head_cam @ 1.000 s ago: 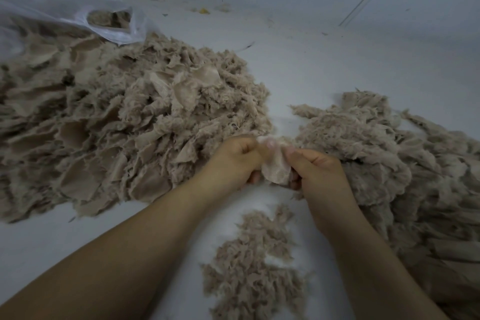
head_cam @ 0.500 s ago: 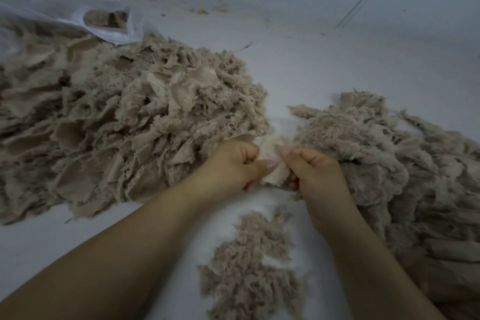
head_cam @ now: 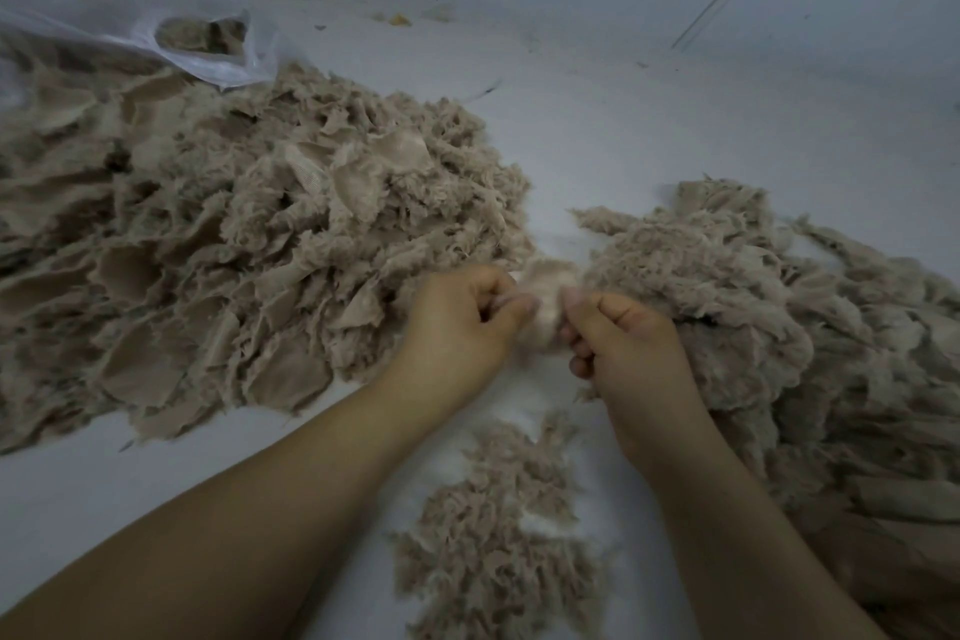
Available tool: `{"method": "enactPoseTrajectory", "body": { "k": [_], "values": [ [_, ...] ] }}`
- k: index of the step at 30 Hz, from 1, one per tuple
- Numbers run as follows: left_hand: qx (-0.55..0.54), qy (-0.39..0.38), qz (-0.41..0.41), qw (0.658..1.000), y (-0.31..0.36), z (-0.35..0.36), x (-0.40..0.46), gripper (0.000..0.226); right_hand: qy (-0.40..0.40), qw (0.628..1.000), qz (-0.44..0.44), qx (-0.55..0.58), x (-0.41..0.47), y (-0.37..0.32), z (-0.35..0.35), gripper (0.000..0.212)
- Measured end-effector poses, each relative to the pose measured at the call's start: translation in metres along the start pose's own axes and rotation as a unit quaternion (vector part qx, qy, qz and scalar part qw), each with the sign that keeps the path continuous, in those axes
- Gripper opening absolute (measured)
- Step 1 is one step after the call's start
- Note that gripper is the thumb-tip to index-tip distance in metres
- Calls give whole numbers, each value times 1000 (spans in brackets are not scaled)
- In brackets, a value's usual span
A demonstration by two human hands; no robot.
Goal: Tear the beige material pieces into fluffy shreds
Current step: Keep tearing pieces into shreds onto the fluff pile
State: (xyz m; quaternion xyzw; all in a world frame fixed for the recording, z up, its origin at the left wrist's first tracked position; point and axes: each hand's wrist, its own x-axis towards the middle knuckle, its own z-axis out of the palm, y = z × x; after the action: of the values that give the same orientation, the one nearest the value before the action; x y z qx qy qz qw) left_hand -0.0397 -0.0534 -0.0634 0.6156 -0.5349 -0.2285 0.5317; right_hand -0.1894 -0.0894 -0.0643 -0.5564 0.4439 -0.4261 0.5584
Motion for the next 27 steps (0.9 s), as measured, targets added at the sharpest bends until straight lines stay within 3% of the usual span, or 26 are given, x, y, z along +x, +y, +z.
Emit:
{"method": "enactPoseTrajectory", "body": {
  "k": [2,4,7,9,14,17,21,25,27],
  "values": [
    [86,80,28,993,-3,-8,9,15,37,998,21,47,2,-1,0,41],
    [270,100,62,956,-5,-17,17,16,67,990,43,112,3,-3,-1,45],
    [512,17,78,855,-7,-23,23,13,94,980,61,164,3,-6,-2,55],
    [551,-19,79,830,-4,-22,23,12,106,977,64,175,2,-7,-3,56],
    [537,-18,118,835,18,-12,9,10,122,972,63,190,4,-7,-1,52],
    [491,-60,154,855,28,12,7,21,129,973,58,183,4,-6,0,45],
    [411,-142,117,893,23,46,22,16,134,975,58,167,5,-4,-1,41],
    [344,-136,132,920,11,50,22,15,150,961,66,223,10,-3,-2,21],
    [325,-139,134,926,8,45,18,19,148,956,74,244,12,0,-3,31]
  ]
}}
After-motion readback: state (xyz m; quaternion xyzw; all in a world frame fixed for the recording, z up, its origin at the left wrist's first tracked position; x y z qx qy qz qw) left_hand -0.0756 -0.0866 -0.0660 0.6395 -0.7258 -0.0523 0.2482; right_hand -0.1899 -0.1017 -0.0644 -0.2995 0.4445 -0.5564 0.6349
